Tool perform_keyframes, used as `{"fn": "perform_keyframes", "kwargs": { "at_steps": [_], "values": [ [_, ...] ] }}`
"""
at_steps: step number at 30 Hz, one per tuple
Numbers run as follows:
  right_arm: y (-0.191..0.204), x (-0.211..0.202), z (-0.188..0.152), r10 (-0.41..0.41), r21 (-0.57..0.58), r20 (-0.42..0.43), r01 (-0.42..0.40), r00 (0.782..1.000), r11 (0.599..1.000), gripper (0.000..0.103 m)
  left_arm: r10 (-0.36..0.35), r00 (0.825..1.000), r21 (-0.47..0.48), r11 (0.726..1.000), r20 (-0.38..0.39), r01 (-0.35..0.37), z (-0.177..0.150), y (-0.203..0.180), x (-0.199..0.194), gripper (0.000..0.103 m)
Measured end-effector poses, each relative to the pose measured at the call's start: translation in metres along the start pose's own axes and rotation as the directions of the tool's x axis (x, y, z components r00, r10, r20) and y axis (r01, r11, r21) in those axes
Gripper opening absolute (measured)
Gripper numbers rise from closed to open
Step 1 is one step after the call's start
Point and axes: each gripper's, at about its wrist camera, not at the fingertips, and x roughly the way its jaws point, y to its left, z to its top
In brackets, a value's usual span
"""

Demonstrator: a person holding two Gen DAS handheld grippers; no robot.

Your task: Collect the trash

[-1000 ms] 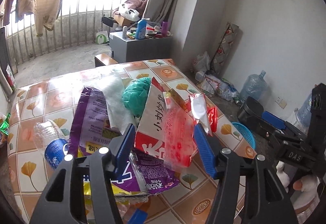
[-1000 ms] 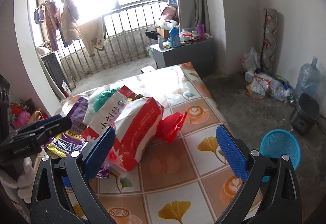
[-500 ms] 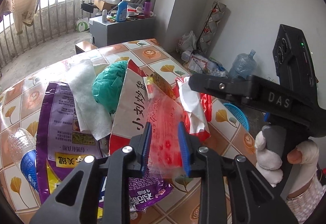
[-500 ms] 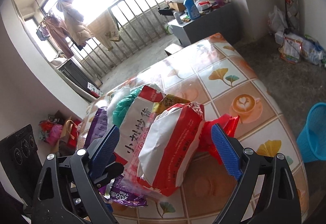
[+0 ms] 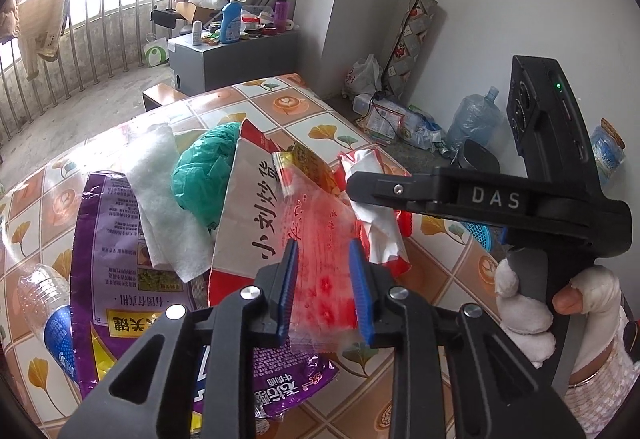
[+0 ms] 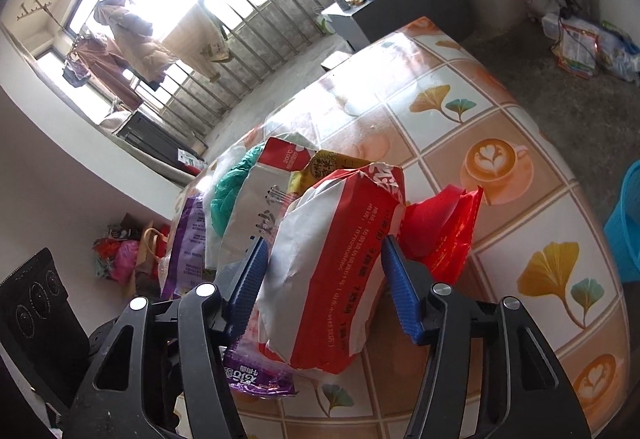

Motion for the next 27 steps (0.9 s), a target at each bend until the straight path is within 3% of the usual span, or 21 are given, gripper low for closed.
{"fn": "perform_keyframes", "kwargs": {
  "at_steps": [5, 12, 16, 27],
  "values": [
    [-0.003, -0.012, -0.001, 0.035, 0.017, 0.008, -0.035, 0.999, 0.999, 0.032, -0.001, 1.000, 0.013, 1.000, -0.003, 0.001, 0.002, -0.007, -0.001, 0.025],
    [-0.008, -0.024, -0.005, 0.041, 0.035, 0.024, -0.041, 0.999, 0.999, 0.031, -0.012, 1.000, 0.016, 1.000, -0.014, 0.012, 0.001, -0.013, -0.003, 0.025],
    [-0.011, -0.034, -0.008, 0.047, 0.046, 0.032, -0.048, 0.998, 0.998, 0.022, -0.022, 1.000, 0.029, 0.999, -0.014, 0.022, 0.001, -0.020, -0.007, 0.025],
    [-0.016, -0.060, -0.023, 0.020, 0.049, 0.062, -0.023, 0.998, 0.999, 0.021, -0.065, 0.997, 0.078, 0.995, -0.039, 0.067, -0.009, -0.049, -0.006, 0.025]
  ]
}}
